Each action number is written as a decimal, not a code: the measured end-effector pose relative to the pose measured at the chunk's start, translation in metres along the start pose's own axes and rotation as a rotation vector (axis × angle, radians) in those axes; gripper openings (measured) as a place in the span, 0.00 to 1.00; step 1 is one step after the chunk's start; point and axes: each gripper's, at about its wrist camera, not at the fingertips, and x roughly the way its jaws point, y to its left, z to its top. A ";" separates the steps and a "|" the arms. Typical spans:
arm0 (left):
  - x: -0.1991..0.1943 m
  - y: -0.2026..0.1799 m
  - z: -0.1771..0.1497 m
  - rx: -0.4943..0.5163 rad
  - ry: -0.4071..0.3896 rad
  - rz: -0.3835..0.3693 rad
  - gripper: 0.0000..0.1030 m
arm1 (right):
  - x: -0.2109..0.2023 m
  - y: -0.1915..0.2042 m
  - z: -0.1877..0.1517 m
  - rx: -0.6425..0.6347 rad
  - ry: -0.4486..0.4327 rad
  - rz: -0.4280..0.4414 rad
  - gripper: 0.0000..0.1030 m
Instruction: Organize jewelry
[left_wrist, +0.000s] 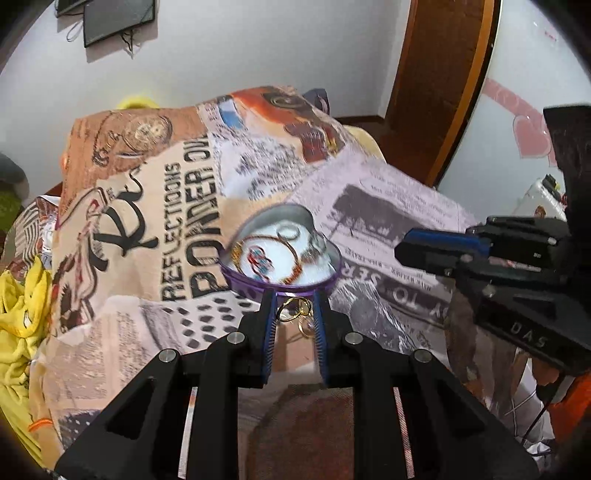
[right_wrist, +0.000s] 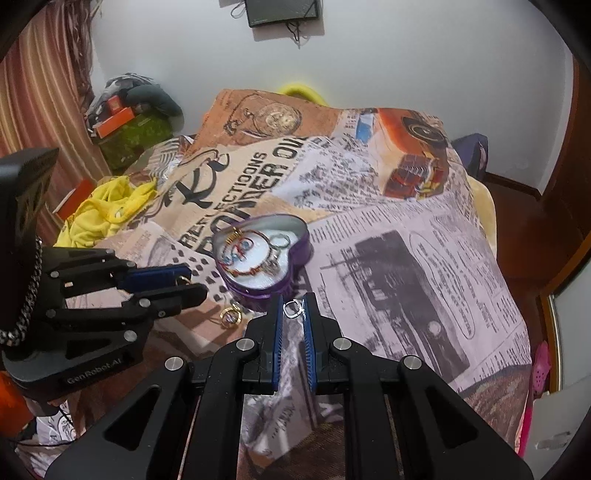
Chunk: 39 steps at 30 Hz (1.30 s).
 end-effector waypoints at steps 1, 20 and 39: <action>-0.002 0.003 0.002 -0.004 -0.008 0.000 0.18 | 0.001 0.002 0.002 -0.002 -0.003 0.001 0.09; 0.010 0.029 0.022 -0.028 -0.050 -0.016 0.18 | 0.019 0.015 0.034 -0.015 -0.038 0.025 0.09; 0.038 0.041 0.022 -0.062 -0.019 -0.080 0.18 | 0.054 0.015 0.041 -0.037 0.023 0.042 0.09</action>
